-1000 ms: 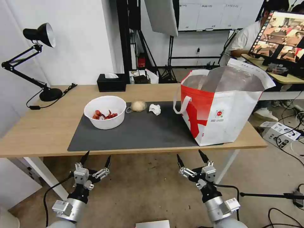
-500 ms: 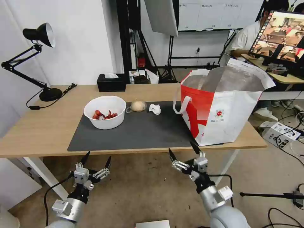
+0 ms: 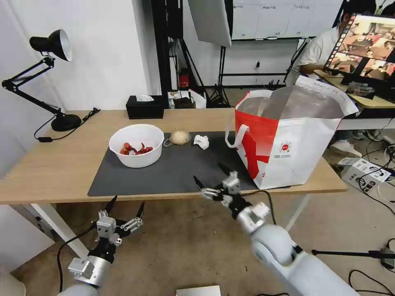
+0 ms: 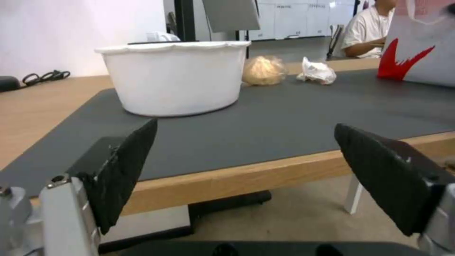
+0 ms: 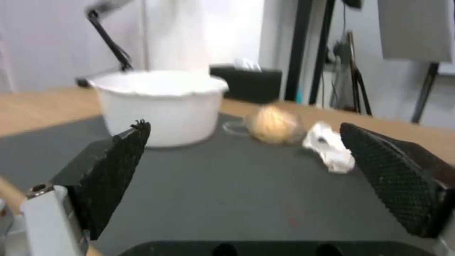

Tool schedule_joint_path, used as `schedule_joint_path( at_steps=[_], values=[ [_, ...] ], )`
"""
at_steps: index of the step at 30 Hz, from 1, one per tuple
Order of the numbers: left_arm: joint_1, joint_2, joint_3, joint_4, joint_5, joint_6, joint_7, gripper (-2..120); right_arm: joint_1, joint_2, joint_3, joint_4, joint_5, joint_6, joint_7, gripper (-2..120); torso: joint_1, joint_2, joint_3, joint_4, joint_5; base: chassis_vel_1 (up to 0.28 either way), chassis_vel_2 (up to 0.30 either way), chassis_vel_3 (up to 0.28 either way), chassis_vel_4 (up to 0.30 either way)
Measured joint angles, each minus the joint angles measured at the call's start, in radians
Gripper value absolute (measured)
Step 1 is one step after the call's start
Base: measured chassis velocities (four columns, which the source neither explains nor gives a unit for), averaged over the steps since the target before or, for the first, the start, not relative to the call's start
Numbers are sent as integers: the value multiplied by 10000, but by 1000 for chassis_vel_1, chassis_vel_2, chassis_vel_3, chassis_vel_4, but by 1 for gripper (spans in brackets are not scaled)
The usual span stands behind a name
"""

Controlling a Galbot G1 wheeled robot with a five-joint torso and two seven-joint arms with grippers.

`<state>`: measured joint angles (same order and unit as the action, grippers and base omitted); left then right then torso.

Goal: Pick up the trash from the table and place it into the takeout bag.

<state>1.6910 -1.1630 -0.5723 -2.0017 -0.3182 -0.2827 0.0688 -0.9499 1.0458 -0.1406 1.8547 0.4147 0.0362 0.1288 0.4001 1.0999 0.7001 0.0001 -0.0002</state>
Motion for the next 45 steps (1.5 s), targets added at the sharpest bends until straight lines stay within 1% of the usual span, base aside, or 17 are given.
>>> schedule_joint_path(
  at_steps=[1, 3, 4, 6, 7, 9, 10, 12, 14, 17, 21, 24, 26, 29, 30, 37, 45],
  values=[
    [0, 0, 0, 0, 0, 0, 0, 100, 0, 0, 0, 0, 0, 0, 0, 100, 0, 0, 0, 0, 0, 0, 0, 0, 0],
    [-31, 4, 29, 2, -7, 2, 1, 100, 737, 174, -566, -428, 143, -412, 430, 100, 0, -1, 0, 1, 1, 0, 0, 0, 0],
    [-31, 4, 29, 2, -7, 2, 1, 100, 737, 174, -566, -428, 143, -412, 430, 100, 0, -1, 0, 1, 1, 0, 0, 0, 0],
    [-57, 14, 66, 43, 13, 6, -1, 100, 1341, 323, -993, -887, 338, -752, 866, 100, 0, -1, 0, -1, 1, 0, 0, 0, 0],
    [-57, 14, 66, 43, 13, 6, -1, 100, 1341, 323, -993, -887, 338, -752, 866, 100, 0, -1, 0, -1, 1, 0, 0, 0, 0],
    [-52, 39, 158, 138, 140, 7, -1, 100, 2000, 502, -1386, -1423, 584, -1021, 1368, 100, 0, -1, 0, -2, 0, 0, 0, 0, 0],
    [-52, 39, 158, 138, 140, 7, -1, 100, 2000, 502, -1386, -1423, 584, -1021, 1368, 100, 0, -1, 0, -2, 0, 0, 0, 0, 0],
    [-38, 55, 219, 186, 242, 1, 3, 100, 2639, 726, -1677, -1894, 884, -1269, 1812, 100, 1, -1, 1, -1, 1, 0, 0, 0, 0],
    [-43, 55, 230, 196, 257, 0, 2, 100, 2887, 836, -1756, -2067, 1003, -1357, 2017, 100, 1, -1, 1, -1, 0, 0, 0, 0, 0],
    [-122, 49, 249, 236, 271, -1, -1, 100, 3737, 1343, -1938, -2764, 1646, -1933, 2994, 100, 1, -1, 0, 0, 0, 0, 0, 0, 0],
    [-140, 89, 258, 257, 268, -1, 1, 100, 4124, 1622, -1948, -3198, 1831, -2179, 3427, 100, 1, -1, 0, 0, 1, 0, 0, 0, 0],
    [-195, 156, 259, 303, 235, -1, 2, 100, 4507, 1997, -1927, -3834, 1885, -2359, 3807, 100, 1, -1, 0, -1, 1, 0, 0, 0, 0],
    [-211, 163, 260, 312, 218, -1, 2, 100, 4572, 2068, -1920, -3962, 1885, -2378, 3854, 100, 1, -1, -1, 0, 1, 0, 0, 0, 0],
    [-262, 183, 266, 370, 164, -1, 2, 100, 4889, 2405, -1911, -4684, 1881, -2437, 3940, 100, 1, -1, 0, -2, 1, 0, 0, 0, 0],
    [-262, 183, 266, 370, 164, -1, 2, 100, 4889, 2405, -1911, -4684, 1881, -2437, 3940, 100, 1, -1, 0, -2, 1, 0, 0, 0, 0],
    [-386, 174, 356, 569, 122, -16, 2, 100, 5459, 3027, -1920, -6096, 1930, -2499, 3919, 100, 1, -1, -1, -1, 1, 0, 0, 0, 0],
    [-515, 173, 421, 627, 86, -20, 3, 100, 5849, 3476, -1905, -6981, 2120, -2697, 3864, 100, 0, -1, -1, -1, 1, 0, 0, 0, 0]
  ],
)
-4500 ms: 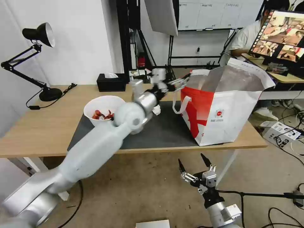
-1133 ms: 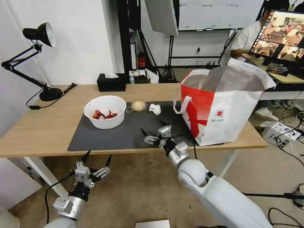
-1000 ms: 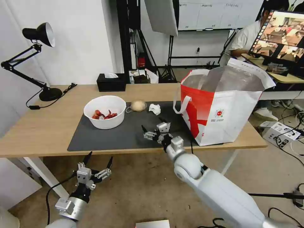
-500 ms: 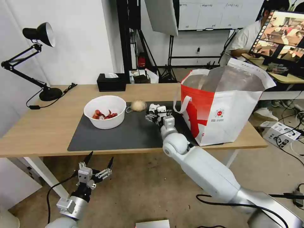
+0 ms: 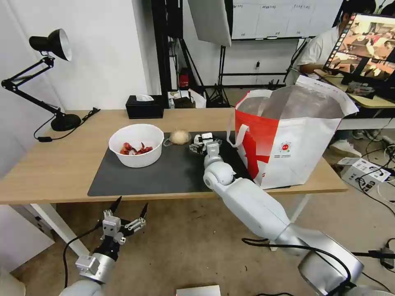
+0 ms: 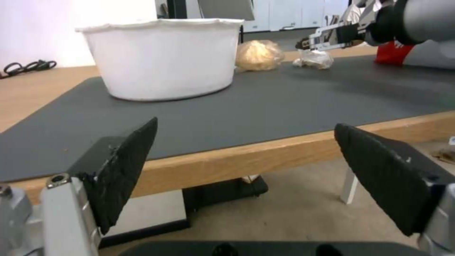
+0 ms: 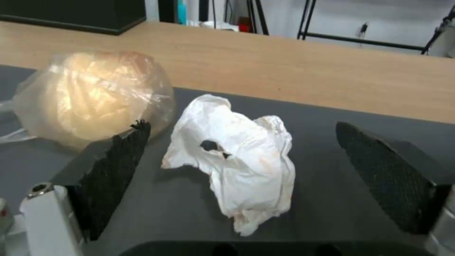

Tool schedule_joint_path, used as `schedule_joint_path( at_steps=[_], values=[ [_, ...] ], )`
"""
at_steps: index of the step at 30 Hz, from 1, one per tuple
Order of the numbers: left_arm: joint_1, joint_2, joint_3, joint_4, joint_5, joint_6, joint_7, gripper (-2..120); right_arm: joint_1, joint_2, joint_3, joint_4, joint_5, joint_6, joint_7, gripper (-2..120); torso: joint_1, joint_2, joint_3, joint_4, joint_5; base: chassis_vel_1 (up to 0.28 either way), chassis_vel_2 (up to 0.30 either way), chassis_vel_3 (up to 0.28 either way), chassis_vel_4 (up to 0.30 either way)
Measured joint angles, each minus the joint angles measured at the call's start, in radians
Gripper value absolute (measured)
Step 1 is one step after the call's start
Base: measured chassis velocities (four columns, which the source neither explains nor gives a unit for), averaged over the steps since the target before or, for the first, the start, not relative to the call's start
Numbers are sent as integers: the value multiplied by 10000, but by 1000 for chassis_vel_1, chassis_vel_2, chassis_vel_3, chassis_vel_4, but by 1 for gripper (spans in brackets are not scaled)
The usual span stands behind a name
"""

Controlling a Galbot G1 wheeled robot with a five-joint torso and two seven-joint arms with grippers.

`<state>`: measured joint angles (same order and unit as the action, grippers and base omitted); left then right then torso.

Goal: Pick up the trash from the table and place it into the takeout bag.

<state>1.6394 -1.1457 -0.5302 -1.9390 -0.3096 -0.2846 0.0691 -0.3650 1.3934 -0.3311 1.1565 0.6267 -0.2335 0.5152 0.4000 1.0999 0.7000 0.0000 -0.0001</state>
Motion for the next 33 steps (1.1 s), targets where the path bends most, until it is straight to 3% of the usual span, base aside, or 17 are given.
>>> schedule_joint_path(
  at_steps=[17, 33],
  values=[
    [-94, 196, -13, -98, -184, -8, 6, 100, 120, -29, 75, -68, 465, -362, -23, 100, 0, 1, 0, 1, 1, 0, 0, 0, 0],
    [-339, 342, 170, -75, -252, 240, 19, 100, -91, -656, 58, 469, 803, -681, -229, 100, 0, 1, 0, -1, 2, 0, 0, 0, 0]
  ],
)
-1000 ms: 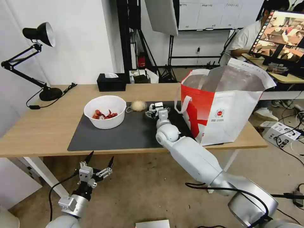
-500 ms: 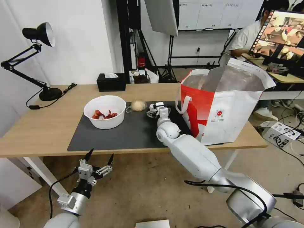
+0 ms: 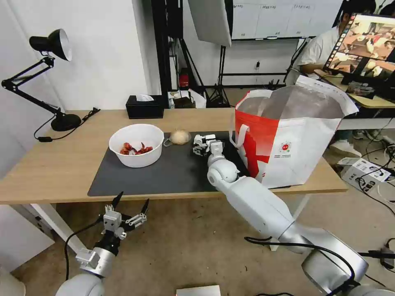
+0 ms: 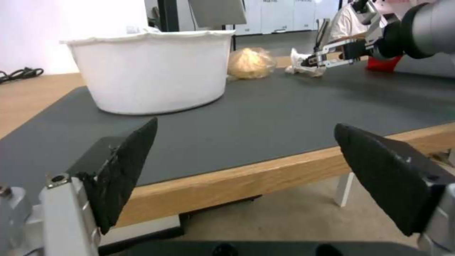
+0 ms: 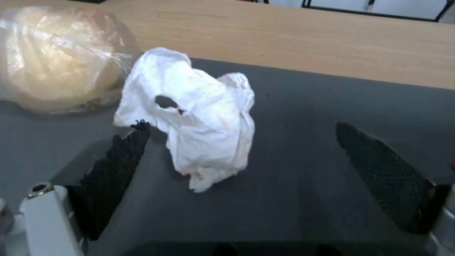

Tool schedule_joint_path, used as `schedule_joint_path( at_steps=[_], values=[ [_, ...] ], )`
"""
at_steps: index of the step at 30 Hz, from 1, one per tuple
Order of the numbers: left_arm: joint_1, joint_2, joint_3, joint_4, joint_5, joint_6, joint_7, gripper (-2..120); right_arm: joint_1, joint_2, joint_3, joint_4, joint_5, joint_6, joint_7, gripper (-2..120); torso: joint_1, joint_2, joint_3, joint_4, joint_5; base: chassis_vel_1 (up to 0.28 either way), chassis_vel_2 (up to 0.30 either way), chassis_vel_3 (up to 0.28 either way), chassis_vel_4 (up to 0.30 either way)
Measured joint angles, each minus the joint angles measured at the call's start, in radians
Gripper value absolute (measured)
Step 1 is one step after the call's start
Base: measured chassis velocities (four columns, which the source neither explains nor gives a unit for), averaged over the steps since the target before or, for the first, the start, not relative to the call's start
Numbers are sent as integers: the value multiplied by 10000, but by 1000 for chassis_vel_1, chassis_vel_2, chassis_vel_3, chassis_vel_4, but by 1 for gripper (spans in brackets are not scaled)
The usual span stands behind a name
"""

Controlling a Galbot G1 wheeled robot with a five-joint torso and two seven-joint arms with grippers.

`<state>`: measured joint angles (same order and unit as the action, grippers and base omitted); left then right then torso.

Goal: Pick up the trash from the table and place it into the takeout bag.

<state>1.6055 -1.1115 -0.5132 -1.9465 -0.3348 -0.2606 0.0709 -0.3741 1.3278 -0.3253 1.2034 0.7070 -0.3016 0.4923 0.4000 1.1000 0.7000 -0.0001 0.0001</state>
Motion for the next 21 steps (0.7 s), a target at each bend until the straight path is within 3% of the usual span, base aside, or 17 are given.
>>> schedule_joint_path(
  at_steps=[21],
  values=[
    [-79, 44, -62, 94, -166, 7, -9, 100, 237, 201, 83, -607, 26, 22, -682, 100, 0, 0, 0, 1, -1, 0, 0, 0, 0]
  ],
)
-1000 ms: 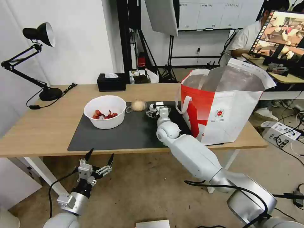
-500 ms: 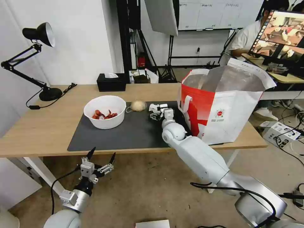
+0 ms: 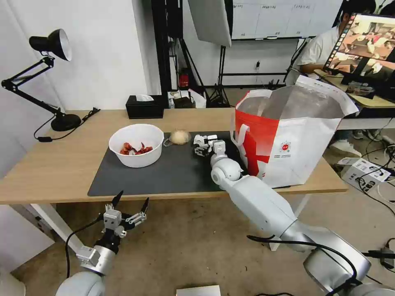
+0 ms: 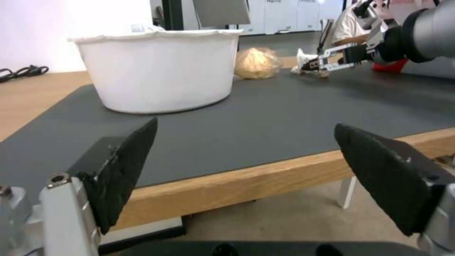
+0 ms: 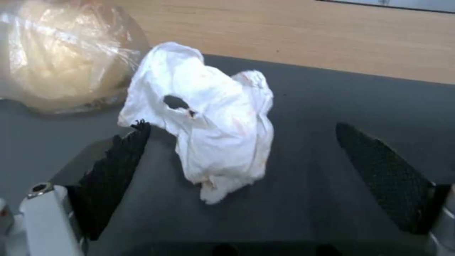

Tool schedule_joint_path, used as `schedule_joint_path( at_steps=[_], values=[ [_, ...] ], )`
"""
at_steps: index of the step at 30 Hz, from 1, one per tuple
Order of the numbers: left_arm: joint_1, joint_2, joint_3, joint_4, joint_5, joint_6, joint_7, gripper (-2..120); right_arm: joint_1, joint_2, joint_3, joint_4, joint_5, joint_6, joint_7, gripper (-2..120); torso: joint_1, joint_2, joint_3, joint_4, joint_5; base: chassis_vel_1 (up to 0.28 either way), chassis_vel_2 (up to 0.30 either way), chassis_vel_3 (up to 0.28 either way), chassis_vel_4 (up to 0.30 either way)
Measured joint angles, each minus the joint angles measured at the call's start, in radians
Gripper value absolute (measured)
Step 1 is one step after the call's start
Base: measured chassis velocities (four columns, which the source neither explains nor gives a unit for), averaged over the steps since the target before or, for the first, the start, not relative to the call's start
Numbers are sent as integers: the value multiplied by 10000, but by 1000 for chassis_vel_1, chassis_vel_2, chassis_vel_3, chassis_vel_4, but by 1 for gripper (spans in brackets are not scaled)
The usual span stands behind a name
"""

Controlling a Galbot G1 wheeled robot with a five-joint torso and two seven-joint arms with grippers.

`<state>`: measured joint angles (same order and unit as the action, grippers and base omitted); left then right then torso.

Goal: Pick up the trash from the table and place it into the takeout bag.

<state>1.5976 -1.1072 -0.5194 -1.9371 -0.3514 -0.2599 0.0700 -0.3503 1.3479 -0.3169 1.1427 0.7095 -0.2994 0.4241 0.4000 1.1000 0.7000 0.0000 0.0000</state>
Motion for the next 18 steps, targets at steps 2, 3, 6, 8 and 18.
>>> schedule_joint_path(
  at_steps=[2, 3, 6, 8, 18],
  values=[
    [-11, 1, -1, 8, -12, 0, -2, 100, 38, 55, 1, -87, -6, 7, -38, 100, 0, 0, 0, 0, 0, 0, 0, 0, 0],
    [-19, -2, 2, 23, -17, 0, -5, 100, 55, 95, 0, -141, -9, 9, -56, 100, 0, 0, 0, 0, 0, 0, 0, 0, 0],
    [-30, -9, 17, 40, -27, 1, -7, 100, 99, 169, -1, -238, -15, 11, -88, 100, 0, 0, 0, 0, 0, 0, 0, 0, 0],
    [-38, -9, 22, 42, -39, 0, -7, 100, 131, 204, -2, -296, -18, 12, -109, 100, 0, 0, 0, 0, 0, 0, 0, 0, 0],
    [-50, 31, 7, 43, -150, 1, -14, 100, 305, 431, -13, -772, -82, 12, -411, 100, 0, 0, 0, 0, -1, 0, 0, 0, 0]
  ],
)
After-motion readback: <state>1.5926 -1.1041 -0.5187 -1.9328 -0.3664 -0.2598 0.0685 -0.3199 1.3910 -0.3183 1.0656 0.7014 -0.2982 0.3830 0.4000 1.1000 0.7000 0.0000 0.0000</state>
